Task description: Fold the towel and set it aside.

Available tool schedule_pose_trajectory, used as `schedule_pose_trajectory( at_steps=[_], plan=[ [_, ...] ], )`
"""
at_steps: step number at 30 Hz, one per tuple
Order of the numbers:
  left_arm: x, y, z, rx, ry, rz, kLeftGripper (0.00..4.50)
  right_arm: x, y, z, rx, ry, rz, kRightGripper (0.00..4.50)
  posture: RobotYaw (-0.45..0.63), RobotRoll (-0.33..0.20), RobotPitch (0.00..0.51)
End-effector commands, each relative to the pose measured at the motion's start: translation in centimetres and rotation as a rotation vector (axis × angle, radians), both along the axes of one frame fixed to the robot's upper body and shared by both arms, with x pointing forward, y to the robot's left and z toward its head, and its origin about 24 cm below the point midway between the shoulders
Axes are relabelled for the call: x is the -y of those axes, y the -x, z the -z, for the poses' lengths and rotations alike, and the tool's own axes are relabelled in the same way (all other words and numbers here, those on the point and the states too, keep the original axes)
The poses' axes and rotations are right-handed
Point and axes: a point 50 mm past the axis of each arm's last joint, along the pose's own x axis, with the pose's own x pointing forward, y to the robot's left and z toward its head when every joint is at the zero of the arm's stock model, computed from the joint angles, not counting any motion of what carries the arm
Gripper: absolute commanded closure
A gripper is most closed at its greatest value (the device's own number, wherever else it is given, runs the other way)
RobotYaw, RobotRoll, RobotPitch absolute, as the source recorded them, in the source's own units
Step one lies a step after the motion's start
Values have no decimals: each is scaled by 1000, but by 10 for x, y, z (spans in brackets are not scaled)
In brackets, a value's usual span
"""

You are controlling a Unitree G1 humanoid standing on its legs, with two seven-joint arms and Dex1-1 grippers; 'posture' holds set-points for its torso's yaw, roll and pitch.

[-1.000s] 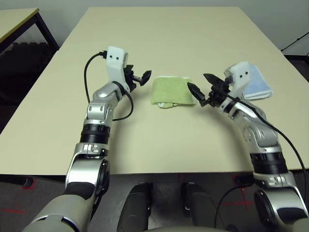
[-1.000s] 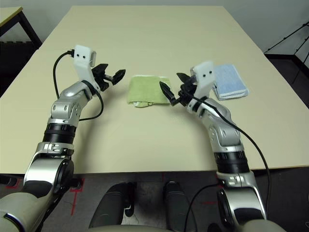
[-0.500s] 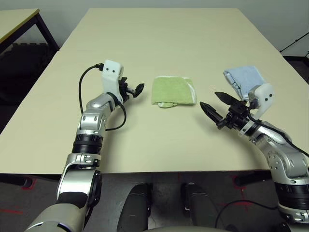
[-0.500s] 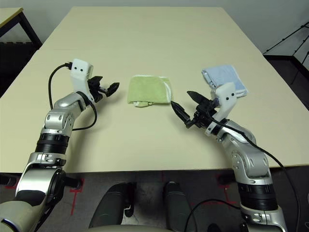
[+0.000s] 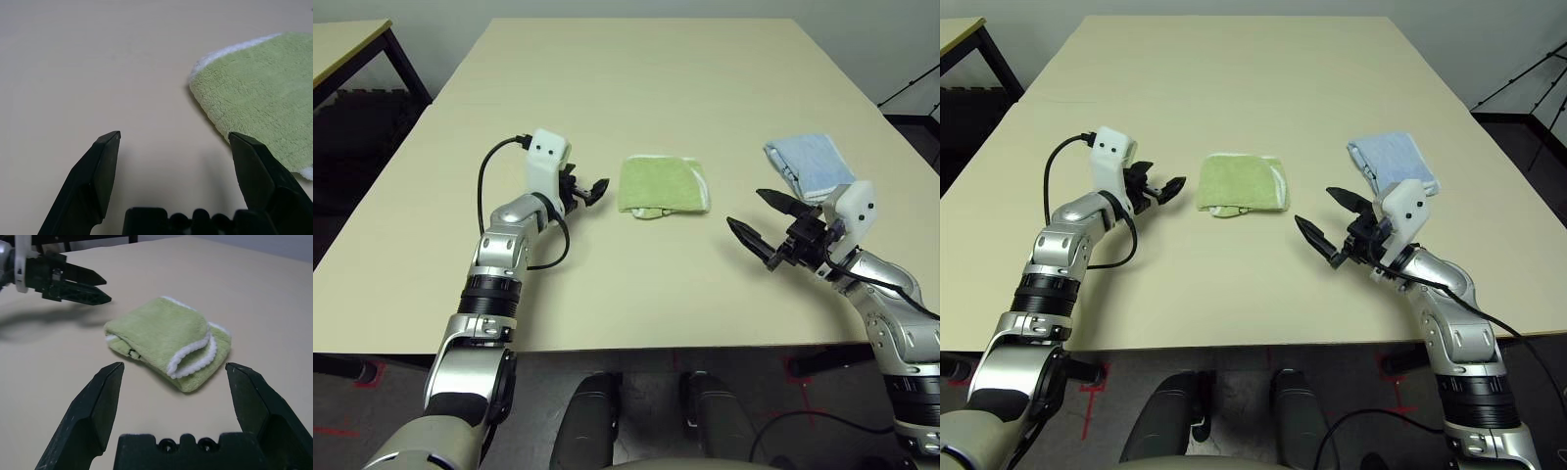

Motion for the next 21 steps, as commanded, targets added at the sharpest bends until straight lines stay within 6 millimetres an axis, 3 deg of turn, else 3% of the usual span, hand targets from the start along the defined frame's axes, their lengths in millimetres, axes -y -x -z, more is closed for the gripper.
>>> schedule_pose_trajectory(
  at_steps=[1,5,11,21],
  plan=[
    [0,0,7,-39,-27,19,36,5,1,8,-52,15,-31,0,42,0,96],
    [2,-1,17,-101,-34,40,36,7,-3,7,-52,32,-42,0,40,0,96],
    [10,-2,17,-275,101,65,36,10,-8,4,-38,44,-37,0,32,0,96],
    [20,1,-4,-548,431,78,36,16,-6,3,-39,69,-25,0,26,0,96]
  ],
)
